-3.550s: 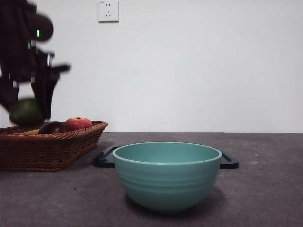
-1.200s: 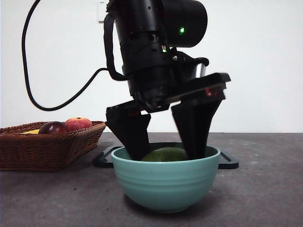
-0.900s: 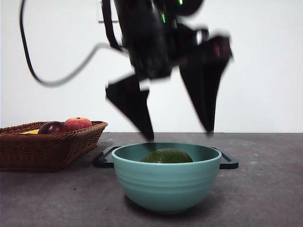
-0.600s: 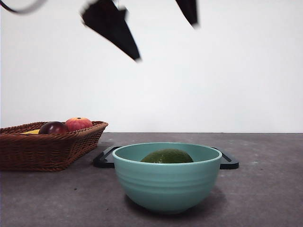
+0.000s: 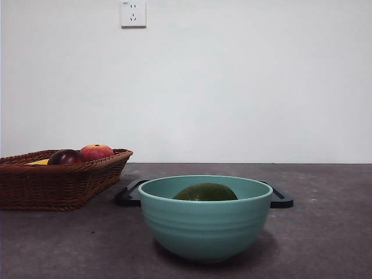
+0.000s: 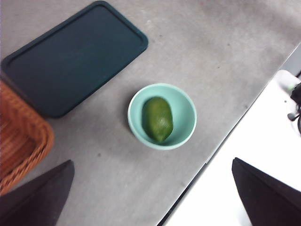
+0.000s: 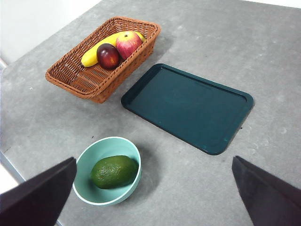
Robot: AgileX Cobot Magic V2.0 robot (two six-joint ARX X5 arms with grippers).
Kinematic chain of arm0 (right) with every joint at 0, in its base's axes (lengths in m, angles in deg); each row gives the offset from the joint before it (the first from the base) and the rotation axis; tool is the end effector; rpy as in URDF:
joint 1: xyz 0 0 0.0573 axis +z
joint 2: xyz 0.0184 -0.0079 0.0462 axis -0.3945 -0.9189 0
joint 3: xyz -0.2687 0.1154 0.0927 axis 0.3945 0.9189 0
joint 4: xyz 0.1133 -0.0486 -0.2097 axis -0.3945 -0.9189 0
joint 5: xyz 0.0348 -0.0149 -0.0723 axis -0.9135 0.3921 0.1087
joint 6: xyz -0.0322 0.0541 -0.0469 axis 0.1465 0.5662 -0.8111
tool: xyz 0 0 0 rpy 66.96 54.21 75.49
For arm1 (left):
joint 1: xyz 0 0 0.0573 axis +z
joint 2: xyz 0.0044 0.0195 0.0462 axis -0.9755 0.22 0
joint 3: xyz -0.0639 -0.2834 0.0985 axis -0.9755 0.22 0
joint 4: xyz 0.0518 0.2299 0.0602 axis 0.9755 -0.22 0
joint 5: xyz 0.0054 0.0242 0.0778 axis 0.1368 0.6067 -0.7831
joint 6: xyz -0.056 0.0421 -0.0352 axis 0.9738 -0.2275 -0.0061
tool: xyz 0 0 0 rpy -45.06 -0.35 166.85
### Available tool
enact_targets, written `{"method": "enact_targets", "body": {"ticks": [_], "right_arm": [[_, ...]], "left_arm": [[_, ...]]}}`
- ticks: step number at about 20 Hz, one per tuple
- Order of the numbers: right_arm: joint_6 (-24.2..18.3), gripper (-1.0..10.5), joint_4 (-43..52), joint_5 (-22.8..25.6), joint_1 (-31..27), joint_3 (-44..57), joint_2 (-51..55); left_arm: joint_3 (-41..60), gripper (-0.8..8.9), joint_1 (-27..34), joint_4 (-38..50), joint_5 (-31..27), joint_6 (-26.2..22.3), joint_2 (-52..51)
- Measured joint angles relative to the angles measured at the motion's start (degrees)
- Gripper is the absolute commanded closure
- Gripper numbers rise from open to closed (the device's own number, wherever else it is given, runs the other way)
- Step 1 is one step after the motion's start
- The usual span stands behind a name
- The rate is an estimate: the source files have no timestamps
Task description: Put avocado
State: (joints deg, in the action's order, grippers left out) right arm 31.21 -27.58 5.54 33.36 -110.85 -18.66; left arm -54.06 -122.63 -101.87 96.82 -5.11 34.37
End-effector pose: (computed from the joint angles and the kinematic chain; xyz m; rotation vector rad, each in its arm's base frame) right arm 0.0755 0.0459 0.3514 0.0546 0.5396 0.6902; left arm 0.0872 -0.0998 0.3943 0.2337 0.7576 -0.8635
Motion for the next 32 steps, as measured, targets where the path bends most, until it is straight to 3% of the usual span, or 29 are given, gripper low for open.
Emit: {"method": "enact_targets", "body": {"ticks": [5,9,15,24,32], "right_arm": [[0.33,3.3,-0.7,-0.04,0.0,0.0,-0.39],[0.5,3.3,-4.24,-0.07,0.92,-0.02,-3.65],[6.32,3.7,-1.55,0.68,10.78,-0.02,-13.03],[15.52,3.8,6.29,13.4,27.93,-0.02,-33.64],[18.12,4.4,6.67,21.77,30.64,-0.11,-45.2]], "left_arm": [[14.8,2.25,0.24,5.46,-0.22,0.09,-15.39],[18.27,2.25,0.28,5.18,-0.24,1.64,-21.0],[18.27,2.24,0.33,3.61,-2.73,2.29,-25.66],[18.27,2.24,0.33,1.81,-2.93,3.78,-31.23],[18.27,2.24,0.33,0.52,-2.93,3.96,-35.71]]}}
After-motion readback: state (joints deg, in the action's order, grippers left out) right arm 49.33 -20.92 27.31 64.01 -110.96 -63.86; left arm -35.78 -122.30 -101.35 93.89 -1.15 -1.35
